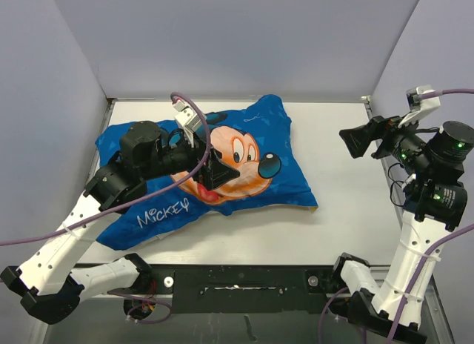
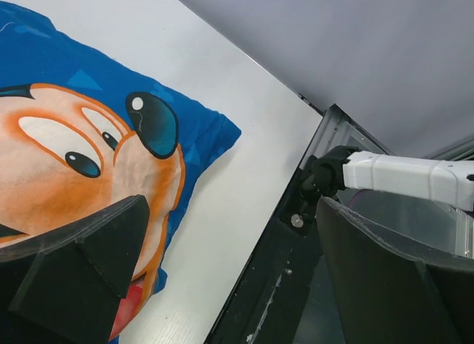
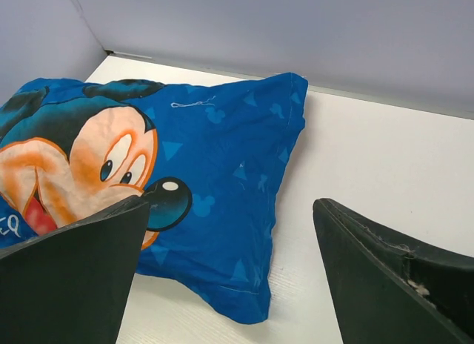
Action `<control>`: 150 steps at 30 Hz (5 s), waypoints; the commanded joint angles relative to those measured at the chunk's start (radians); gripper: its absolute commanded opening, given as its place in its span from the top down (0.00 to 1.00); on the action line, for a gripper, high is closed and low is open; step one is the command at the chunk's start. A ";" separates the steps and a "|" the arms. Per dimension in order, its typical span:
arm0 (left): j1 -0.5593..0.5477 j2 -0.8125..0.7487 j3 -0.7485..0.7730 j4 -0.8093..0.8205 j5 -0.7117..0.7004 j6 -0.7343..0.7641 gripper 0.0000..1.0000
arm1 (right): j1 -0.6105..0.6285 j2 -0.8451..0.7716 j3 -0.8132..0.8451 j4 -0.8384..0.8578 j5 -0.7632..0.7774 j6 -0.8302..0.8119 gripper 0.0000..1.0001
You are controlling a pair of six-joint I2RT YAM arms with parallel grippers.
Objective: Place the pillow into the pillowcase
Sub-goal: Pick up the pillowcase from the center of the board, then place the pillowcase at the center of the board.
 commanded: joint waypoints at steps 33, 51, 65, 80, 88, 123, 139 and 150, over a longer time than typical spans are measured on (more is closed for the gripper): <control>-0.488 0.074 -0.003 -0.386 -0.728 0.064 0.02 | 0.420 0.139 -0.390 -0.059 -0.034 -0.987 0.02; -0.411 0.195 -0.114 -0.445 -0.881 0.053 0.06 | 0.548 0.259 -0.443 0.007 0.124 -0.922 0.82; -0.368 0.015 -0.165 -0.087 -0.523 0.243 0.17 | 0.511 0.292 0.088 -0.156 -0.083 -0.815 1.00; -0.462 0.187 -0.061 -0.099 -1.036 0.472 0.02 | 0.385 0.372 0.361 -0.013 -0.093 -0.586 1.00; -0.355 0.251 -0.109 -0.195 -1.208 0.393 0.02 | 0.337 0.383 0.369 0.051 -0.151 -0.488 1.00; -0.107 0.584 1.112 -0.132 0.203 0.319 1.00 | -0.287 0.276 0.572 0.064 0.015 -0.597 1.00; -0.143 0.673 1.257 0.718 0.641 -0.562 1.00 | -0.356 0.356 0.812 0.249 0.114 -0.355 1.00; 0.077 0.681 1.037 0.780 0.547 -0.673 1.00 | -0.382 0.437 0.770 0.300 0.180 -0.324 1.00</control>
